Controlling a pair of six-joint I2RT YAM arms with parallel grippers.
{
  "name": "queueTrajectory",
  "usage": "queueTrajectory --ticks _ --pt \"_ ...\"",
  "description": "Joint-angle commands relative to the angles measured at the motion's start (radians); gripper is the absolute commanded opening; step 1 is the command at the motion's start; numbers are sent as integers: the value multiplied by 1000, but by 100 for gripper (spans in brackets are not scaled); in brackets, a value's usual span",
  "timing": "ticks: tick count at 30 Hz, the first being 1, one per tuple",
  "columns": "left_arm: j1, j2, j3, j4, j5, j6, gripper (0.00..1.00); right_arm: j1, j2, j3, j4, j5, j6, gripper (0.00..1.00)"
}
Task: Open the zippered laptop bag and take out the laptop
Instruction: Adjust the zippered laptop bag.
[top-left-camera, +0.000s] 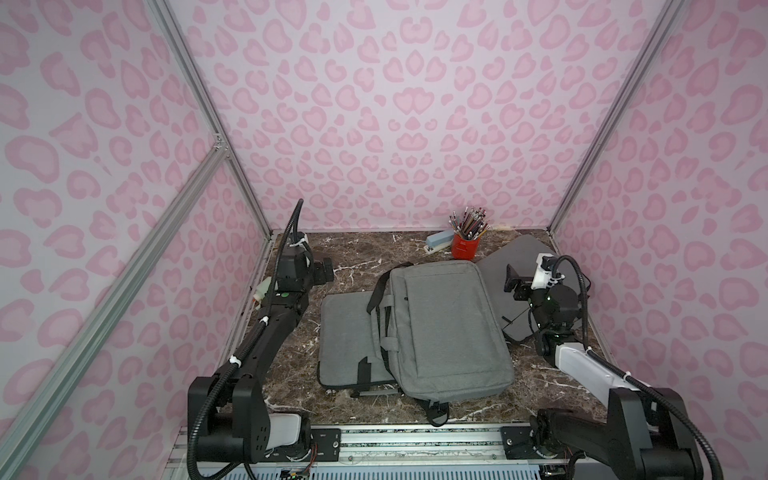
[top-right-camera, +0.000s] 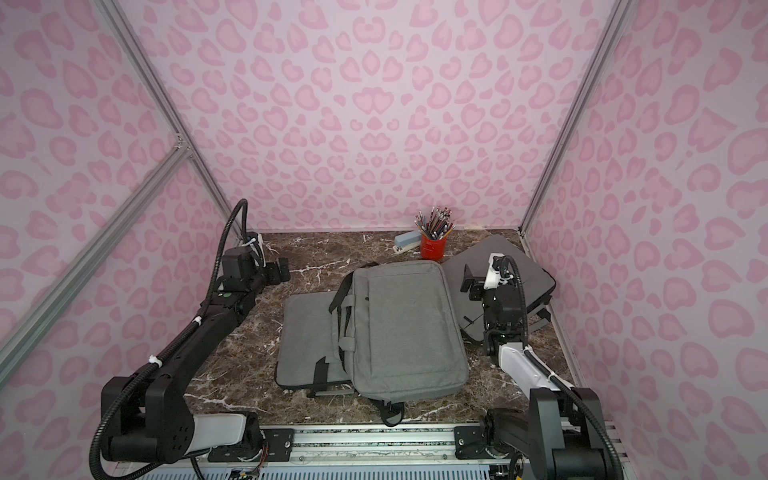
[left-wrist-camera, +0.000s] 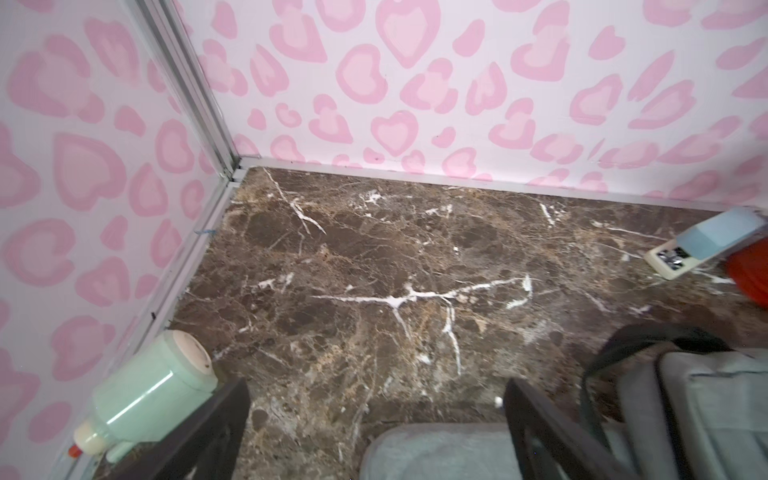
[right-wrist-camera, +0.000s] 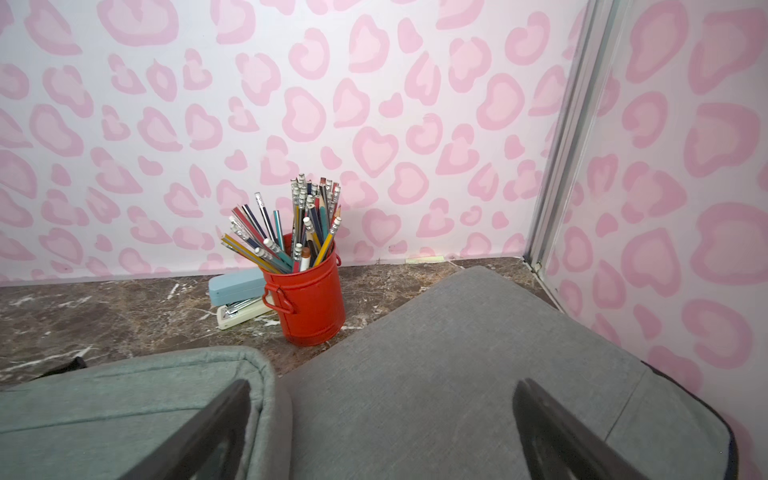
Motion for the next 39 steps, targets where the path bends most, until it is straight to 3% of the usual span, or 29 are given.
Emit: queueTrajectory --ticks 1,7,13,18,29,34,39 --pt "-21 -7 60 -283 128 -118 99 16 -61 37 -225 -79 93 99" --pt "-106 -9 83 -327 305 -287 99 106 -135 154 -589 -123 213 96" --pt "-188 90 122 -282 401 -419 99 217 -212 204 -853 -74 386 93" --pt "-252 208 194 -248 386 -468 100 336 -269 221 -996 -38 497 92" --pt "-345 482 399 -257 346 -484 89 684 -263 279 -1304 163 812 91" --pt "-360 539 437 -282 314 -457 78 799 -238 305 -1472 225 913 91" --pt "-361 570 449 -304 286 -421 61 809 -264 285 -1576 219 931 91"
